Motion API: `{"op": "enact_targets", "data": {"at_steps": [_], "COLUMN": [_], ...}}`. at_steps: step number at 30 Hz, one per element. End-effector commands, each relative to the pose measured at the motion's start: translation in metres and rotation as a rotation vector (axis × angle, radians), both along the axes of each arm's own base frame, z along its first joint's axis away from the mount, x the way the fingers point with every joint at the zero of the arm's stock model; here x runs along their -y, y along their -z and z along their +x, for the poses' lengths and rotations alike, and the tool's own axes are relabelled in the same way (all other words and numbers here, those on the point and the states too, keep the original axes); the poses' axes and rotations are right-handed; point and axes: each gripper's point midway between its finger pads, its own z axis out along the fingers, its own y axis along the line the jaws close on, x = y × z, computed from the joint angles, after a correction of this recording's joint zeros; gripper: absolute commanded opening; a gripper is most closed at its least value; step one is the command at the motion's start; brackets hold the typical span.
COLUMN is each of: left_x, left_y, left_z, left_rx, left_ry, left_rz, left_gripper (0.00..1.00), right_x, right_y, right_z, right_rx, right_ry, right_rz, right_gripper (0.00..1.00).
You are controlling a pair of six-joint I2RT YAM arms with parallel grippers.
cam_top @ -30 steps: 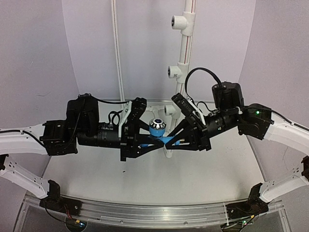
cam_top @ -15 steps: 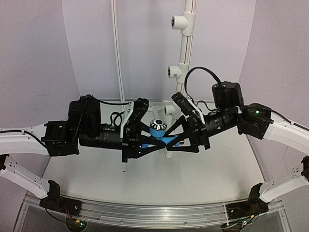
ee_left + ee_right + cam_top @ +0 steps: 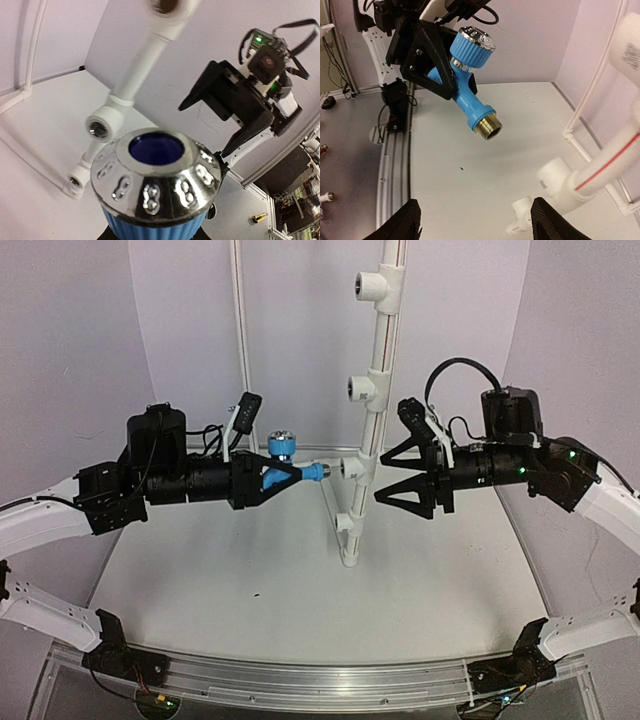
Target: Install the water faucets
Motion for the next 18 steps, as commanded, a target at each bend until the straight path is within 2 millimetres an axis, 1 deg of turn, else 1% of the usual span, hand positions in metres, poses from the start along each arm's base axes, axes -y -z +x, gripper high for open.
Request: {"op": "enact_targets", "data": {"at_steps": [1, 3, 5, 8, 10, 12, 15, 18], "left_x": [-0.005, -0.005, -0.009, -0.011, -0.008, -0.006, -0.002, -0.005], "left_y": [-0.020, -0.024, -0.028, -0.030, -0.026, -0.017, -0.011, -0.007], "left_z": [0.012, 0.012, 0.015, 0.018, 0.020, 0.024, 0.028, 0.035], "left_rx": [-0.181, -0.226, -0.273, -0.318, -0.334, -0.359, -0.348, -0.311], "left_ry": [0.017, 0.064, 0.089, 0.134, 0.167, 0.183, 0.201, 0.193], "left_rz": [-0.041, -0.066, -0.098, -0.121, -0.125, -0.117, -0.129, -0.162], "left_gripper": [0.00, 0.00, 0.00, 0.00, 0.00, 0.00, 0.00, 0.00], "right_x": [0.023, 0.031, 0.036, 0.035, 0.030, 0.022, 0.013, 0.005], "right_y": [-0.008, -0.006, -0.005, 0.000, 0.001, 0.002, 0.003, 0.008], "right_z": [0.037, 0.054, 0.067, 0.079, 0.080, 0.079, 0.079, 0.082], "right_rx": [0.120, 0.133, 0.165, 0.199, 0.204, 0.201, 0.165, 0.103], "right_ry": [0.111, 0.133, 0.135, 0.117, 0.077, 0.030, -0.011, -0.024], "right_rz": [-0.067, -0.092, -0.116, -0.144, -0.141, -0.130, -0.109, -0.097], "right_gripper": [0.71, 0.71, 0.71, 0.71, 0.71, 0.71, 0.71, 0.71]}}
